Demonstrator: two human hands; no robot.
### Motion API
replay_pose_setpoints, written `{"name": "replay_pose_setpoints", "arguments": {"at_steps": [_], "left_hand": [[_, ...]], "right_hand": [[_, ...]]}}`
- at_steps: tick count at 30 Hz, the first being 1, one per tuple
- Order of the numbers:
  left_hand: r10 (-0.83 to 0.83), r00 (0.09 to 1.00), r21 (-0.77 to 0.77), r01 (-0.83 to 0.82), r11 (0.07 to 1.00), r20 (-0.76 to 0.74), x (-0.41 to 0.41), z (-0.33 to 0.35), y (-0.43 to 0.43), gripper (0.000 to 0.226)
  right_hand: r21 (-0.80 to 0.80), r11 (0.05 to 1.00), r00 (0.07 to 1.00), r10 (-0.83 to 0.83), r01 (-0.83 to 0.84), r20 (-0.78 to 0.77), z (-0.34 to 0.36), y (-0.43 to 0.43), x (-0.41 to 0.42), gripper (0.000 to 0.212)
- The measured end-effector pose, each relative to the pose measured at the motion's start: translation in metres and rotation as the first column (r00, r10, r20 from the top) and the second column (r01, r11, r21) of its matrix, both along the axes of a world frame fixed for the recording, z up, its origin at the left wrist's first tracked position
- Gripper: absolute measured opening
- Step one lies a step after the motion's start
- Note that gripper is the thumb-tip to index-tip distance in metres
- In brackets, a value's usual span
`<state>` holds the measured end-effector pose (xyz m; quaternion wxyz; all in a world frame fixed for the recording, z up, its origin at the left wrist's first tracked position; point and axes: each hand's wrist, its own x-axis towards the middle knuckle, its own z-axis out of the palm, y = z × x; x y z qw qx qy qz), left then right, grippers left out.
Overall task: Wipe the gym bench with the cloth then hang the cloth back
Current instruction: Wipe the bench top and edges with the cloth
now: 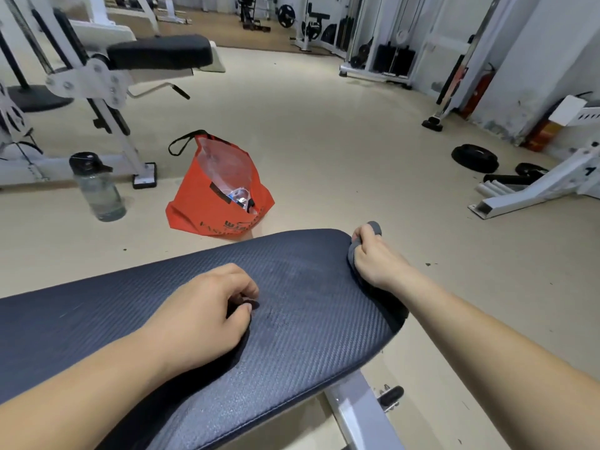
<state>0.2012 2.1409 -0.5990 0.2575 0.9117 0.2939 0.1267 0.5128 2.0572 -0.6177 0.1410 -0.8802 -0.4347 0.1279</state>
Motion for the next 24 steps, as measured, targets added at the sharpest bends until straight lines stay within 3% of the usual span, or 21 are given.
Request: {"name": "replay_pose_setpoints", "arguments": {"at_steps": [4,8,11,14,19,24], "left_hand": [[0.132,0.99,0.051,-0.135,0.99,0.053,-0.022,0.004,0.023,0.021],[0.197,0.98,0.081,-0.198,0.977,0.023,-0.048,0.003,0.037,0.029],[0.221,0.975,0.093,-0.222,0.971,0.015,-0.072,0.003,0.041,0.03],[0.27,0.963,0.101,-0.27,0.957,0.015,-0.104,0.004,0.045,0.029],[0.411,0.912,0.126,-0.405,0.906,-0.02,-0.175,0.017,0.051,0.021],[0.61,0.791,0.092,-0.604,0.792,-0.055,-0.282,0.023,0.049,0.018]], "right_hand": [[-0.071,0.997,0.998,0.037,-0.033,0.057,0.0,0.076,-0.012,0.017],[-0.153,0.954,0.964,0.263,-0.257,0.021,0.01,0.132,-0.073,0.023],[-0.118,0.864,0.87,0.478,-0.49,-0.119,0.012,0.16,-0.157,0.021],[-0.063,0.761,0.76,0.633,-0.646,-0.146,0.009,0.174,-0.238,0.014],[-0.042,0.711,0.71,0.692,-0.701,-0.133,0.007,0.191,-0.319,0.014],[-0.089,0.683,0.689,0.717,-0.725,-0.111,0.007,0.205,-0.378,0.018]]}}
